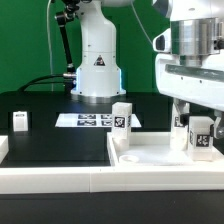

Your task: Assemble square table

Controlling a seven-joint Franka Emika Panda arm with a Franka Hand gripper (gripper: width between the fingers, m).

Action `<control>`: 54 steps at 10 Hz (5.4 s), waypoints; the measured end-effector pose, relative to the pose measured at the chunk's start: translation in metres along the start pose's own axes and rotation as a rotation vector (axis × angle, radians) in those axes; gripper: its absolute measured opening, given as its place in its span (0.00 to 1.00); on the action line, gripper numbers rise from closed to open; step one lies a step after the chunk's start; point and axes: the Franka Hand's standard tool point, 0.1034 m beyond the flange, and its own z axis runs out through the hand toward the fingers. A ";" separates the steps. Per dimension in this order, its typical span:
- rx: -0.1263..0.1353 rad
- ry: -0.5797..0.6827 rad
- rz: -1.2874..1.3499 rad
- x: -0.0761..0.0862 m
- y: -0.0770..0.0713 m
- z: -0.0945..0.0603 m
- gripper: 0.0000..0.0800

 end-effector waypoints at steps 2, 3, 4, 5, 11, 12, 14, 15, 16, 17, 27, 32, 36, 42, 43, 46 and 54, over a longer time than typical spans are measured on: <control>0.000 0.001 -0.132 0.000 0.000 0.000 0.81; 0.000 0.001 -0.214 0.001 0.000 0.000 0.81; -0.006 -0.001 -0.275 0.000 0.001 0.000 0.81; -0.010 -0.003 -0.341 0.000 0.000 -0.001 0.81; -0.005 0.009 -0.736 -0.003 -0.007 -0.004 0.81; -0.012 0.016 -0.804 -0.002 -0.006 -0.004 0.81; -0.028 0.029 -0.942 -0.001 -0.006 -0.005 0.81; -0.030 0.030 -0.966 0.000 -0.007 -0.005 0.81; -0.040 0.035 -1.057 0.001 -0.006 -0.005 0.81; -0.039 0.035 -1.059 0.001 -0.006 -0.006 0.81; -0.004 0.057 -0.568 0.001 -0.005 -0.005 0.36; 0.071 0.050 -0.036 0.001 -0.004 -0.004 0.36; 0.086 0.007 0.325 0.002 -0.003 -0.004 0.36; 0.088 -0.006 0.429 0.003 -0.003 -0.004 0.46; 0.085 -0.004 0.375 0.005 -0.002 -0.003 0.63; 0.086 0.005 0.220 0.007 -0.001 -0.003 0.81; 0.075 0.031 -0.419 0.000 -0.008 -0.004 0.81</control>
Offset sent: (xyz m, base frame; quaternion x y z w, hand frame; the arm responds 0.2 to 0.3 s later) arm 0.0000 0.0000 0.0000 0.0000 0.0000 -0.1938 0.9810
